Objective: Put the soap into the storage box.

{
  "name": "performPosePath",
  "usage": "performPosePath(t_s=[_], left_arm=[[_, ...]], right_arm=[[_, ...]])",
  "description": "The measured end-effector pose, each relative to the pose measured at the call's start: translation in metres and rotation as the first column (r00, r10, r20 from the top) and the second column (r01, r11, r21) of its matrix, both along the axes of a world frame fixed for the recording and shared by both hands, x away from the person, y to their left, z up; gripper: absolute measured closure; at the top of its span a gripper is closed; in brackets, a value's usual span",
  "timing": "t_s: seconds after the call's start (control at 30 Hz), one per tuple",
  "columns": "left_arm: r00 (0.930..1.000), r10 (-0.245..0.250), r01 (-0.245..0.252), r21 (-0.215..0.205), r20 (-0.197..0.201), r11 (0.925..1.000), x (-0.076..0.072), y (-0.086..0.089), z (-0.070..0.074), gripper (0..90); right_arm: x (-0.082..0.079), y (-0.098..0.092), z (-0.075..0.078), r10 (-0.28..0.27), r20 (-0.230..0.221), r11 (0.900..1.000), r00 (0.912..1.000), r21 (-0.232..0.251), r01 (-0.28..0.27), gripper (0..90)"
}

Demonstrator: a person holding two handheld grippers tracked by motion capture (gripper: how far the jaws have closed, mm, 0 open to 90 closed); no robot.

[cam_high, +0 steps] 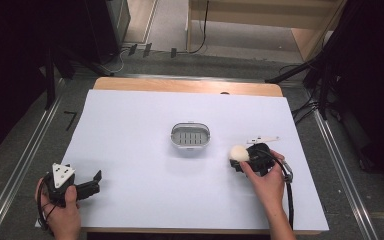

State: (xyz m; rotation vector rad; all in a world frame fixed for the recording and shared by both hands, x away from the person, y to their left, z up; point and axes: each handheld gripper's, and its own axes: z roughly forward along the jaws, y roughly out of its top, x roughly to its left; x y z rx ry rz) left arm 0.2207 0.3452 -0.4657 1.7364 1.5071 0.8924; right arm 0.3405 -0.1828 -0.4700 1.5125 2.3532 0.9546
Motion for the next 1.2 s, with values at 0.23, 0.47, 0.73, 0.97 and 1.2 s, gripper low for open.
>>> performPosePath(t_s=[0.23, 0.47, 0.73, 0.97, 1.2], left_arm=[[1.0000, 0.000, 0.000, 0.000, 0.000, 1.0000, 0.000, 0.000, 0.000, 0.1], [1.0000, -0.004, 0.004, -0.003, 0.000, 1.0000, 0.000, 0.000, 0.000, 0.1], [1.0000, -0.002, 0.002, -0.003, -0.002, 1.0000, 0.000, 0.000, 0.000, 0.1], [1.0000, -0.001, 0.001, -0.003, -0.004, 1.0000, 0.000, 0.000, 0.000, 0.1], [1.0000, -0.003, 0.003, -0.007, -0.005, 1.0000, 0.000, 0.001, 0.000, 0.1]], right_arm=[[0.004, 0.009, 0.002, 0.006, 0.011, 0.998, 0.9999, -0.061, -0.006, 23.6], [0.005, 0.012, 0.001, 0.009, 0.011, 0.997, 0.9999, -0.074, -0.009, 24.7], [0.005, 0.016, 0.005, 0.045, -0.005, 0.997, 0.9990, -0.066, -0.045, 24.8], [0.005, 0.023, 0.014, 0.061, 0.009, 0.996, 0.9981, -0.072, -0.060, 24.9], [0.006, 0.034, 0.028, 0.094, 0.027, 0.994, 0.9952, -0.063, -0.092, 24.9]])
